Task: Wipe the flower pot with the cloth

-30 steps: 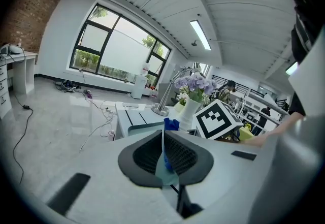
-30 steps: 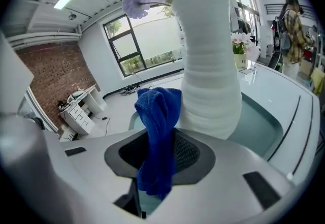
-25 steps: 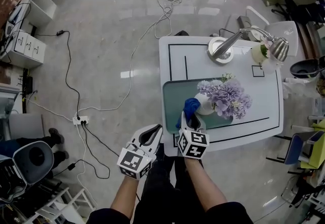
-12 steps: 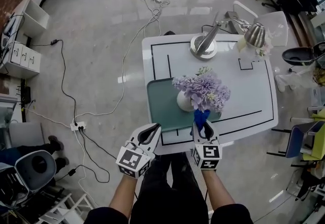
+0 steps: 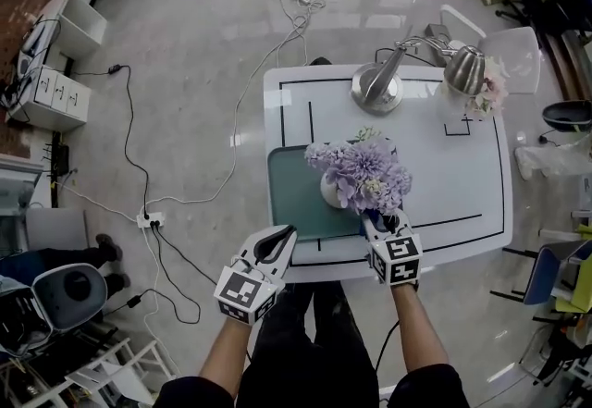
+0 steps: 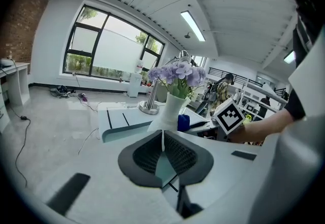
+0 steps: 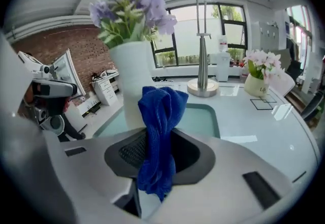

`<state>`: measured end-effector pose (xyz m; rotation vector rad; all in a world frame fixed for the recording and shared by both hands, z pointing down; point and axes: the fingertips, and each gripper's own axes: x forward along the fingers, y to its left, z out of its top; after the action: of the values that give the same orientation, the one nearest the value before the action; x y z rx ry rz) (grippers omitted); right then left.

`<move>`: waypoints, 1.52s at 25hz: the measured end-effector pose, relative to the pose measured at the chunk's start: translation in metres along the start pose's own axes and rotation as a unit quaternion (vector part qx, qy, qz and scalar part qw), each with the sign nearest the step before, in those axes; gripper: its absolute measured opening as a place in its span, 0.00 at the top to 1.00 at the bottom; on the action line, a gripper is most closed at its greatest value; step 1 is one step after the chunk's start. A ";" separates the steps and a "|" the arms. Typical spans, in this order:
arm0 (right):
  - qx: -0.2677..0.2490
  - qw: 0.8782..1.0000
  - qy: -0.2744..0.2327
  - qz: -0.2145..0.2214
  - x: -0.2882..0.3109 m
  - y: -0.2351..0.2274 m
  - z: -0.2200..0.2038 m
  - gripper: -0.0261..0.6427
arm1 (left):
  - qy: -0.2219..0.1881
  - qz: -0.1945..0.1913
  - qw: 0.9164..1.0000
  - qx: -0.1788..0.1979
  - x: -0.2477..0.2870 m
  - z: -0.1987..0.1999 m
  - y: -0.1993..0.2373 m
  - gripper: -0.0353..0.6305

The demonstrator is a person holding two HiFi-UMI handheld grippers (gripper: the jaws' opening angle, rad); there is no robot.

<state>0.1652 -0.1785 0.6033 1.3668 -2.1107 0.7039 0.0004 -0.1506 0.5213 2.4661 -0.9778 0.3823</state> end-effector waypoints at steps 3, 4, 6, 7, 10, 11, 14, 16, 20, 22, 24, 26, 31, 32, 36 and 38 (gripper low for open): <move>-0.010 0.999 0.020 0.027 0.005 -0.014 -0.010 0.80 | 0.002 0.014 1.000 -0.003 0.005 0.000 0.001 0.92; -0.017 0.999 0.017 0.040 0.004 -0.019 -0.007 0.80 | 0.002 0.020 1.000 -0.005 0.007 0.000 0.002 0.92; -0.036 0.996 -0.007 0.084 0.000 -0.024 0.012 0.80 | 0.003 0.030 1.000 -0.007 0.010 0.002 0.004 0.92; -0.051 0.992 -0.022 0.112 -0.002 -0.023 0.025 0.80 | 0.003 0.035 0.999 -0.009 0.012 0.002 0.005 0.92; -0.094 0.975 -0.045 0.194 -0.005 -0.016 0.054 0.80 | 0.007 0.045 0.999 -0.012 0.018 0.001 0.005 0.92; -0.105 0.970 -0.046 0.215 -0.003 -0.014 0.060 0.80 | 0.009 0.048 0.999 -0.013 0.021 0.001 0.005 0.92; -0.127 0.958 -0.033 0.253 0.007 -0.014 0.063 0.80 | 0.015 0.056 0.998 -0.013 0.027 -0.001 0.003 0.92; -0.137 0.954 -0.020 0.267 0.014 -0.013 0.057 0.80 | 0.018 0.061 0.998 -0.014 0.031 -0.002 0.003 0.92; -0.135 0.950 0.000 0.283 0.028 -0.017 0.040 0.80 | 0.023 0.068 0.997 -0.014 0.041 -0.003 0.004 0.92; -0.133 0.950 0.010 0.283 0.033 -0.024 0.033 0.80 | 0.026 0.067 0.997 -0.011 0.049 -0.001 0.004 0.92; -0.137 0.950 0.017 0.281 0.038 -0.030 0.029 0.80 | 0.028 0.066 0.997 -0.009 0.056 0.000 0.003 0.92; -0.137 0.950 0.010 0.281 0.037 -0.034 0.033 0.80 | 0.029 0.063 0.998 -0.008 0.063 0.002 0.003 0.92; -0.137 0.944 -0.039 0.297 0.024 -0.034 0.071 0.80 | 0.022 0.050 0.998 0.000 0.079 0.010 -0.002 0.92; -0.136 0.943 -0.049 0.301 0.022 -0.033 0.079 0.80 | 0.020 0.048 0.999 0.002 0.081 0.011 -0.003 0.92; -0.129 0.941 -0.063 0.305 0.028 -0.030 0.090 0.80 | 0.017 0.039 0.999 0.002 0.091 0.013 -0.005 0.92; -0.133 0.940 -0.054 0.310 0.034 -0.026 0.085 0.80 | 0.018 0.036 0.999 0.003 0.094 0.013 -0.006 0.92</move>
<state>0.1650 -0.2667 0.5681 0.5975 -2.6365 0.5472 0.0722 -0.2074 0.5469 2.4258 -1.0549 0.4531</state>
